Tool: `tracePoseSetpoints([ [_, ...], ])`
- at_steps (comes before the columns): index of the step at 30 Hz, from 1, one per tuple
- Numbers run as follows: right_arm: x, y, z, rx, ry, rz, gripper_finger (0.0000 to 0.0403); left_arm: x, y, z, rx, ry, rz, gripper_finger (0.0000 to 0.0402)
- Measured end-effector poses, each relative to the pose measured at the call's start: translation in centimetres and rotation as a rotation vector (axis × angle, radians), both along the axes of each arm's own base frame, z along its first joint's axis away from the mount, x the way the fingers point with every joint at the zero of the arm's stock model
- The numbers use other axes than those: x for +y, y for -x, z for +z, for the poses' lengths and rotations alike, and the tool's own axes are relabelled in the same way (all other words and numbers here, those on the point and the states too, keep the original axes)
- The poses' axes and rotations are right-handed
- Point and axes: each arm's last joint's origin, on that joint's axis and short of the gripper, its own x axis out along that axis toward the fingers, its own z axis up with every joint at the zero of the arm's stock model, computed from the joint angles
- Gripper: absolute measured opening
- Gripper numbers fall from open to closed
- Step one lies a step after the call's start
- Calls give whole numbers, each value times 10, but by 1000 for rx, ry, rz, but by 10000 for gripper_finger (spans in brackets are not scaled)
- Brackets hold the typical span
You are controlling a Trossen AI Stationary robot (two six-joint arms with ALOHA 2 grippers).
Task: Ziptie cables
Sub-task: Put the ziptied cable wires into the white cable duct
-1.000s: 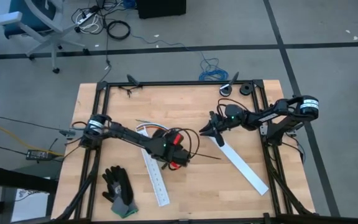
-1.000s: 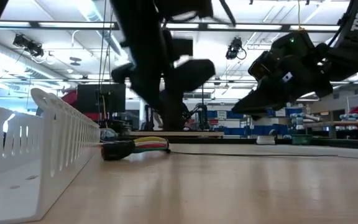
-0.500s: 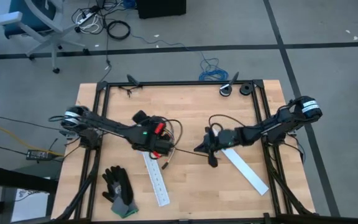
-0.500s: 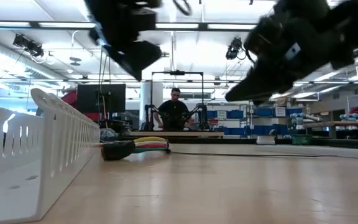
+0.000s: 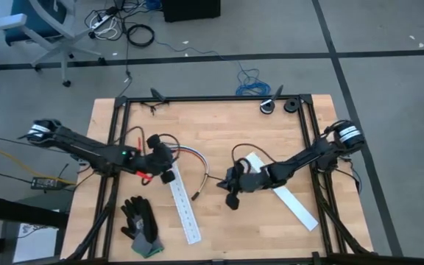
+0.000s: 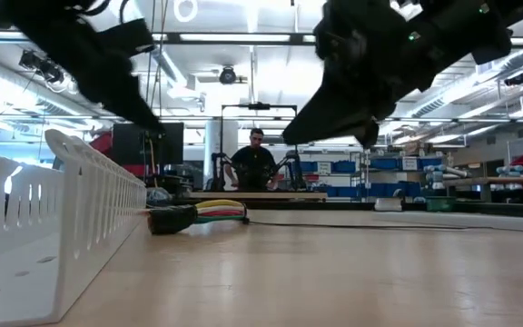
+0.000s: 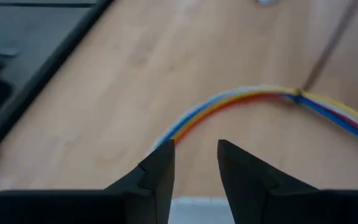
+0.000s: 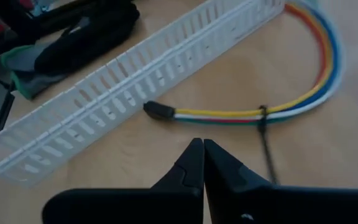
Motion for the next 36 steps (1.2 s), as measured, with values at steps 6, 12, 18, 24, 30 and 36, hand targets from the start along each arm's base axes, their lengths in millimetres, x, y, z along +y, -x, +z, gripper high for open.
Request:
tracePoseSetpoints([
  [6,28,-28,-4,-23,-4,-19,0,2,27,-12,-9,94,-170,131],
  [12,40,-60,-13,21,-14,-46,0,2,43,-14,64,183,-269,130],
  [18,26,-79,-23,99,-100,-173,0,0,48,-14,108,196,-380,130],
  [24,3,-85,-24,152,-237,-172,5,-2,52,-17,180,239,-460,130],
  [30,-11,-88,-26,220,-402,-137,45,-1,53,-18,190,238,-460,130],
  [36,-21,-90,-26,242,-510,-164,93,-1,53,-19,196,260,-436,130],
])
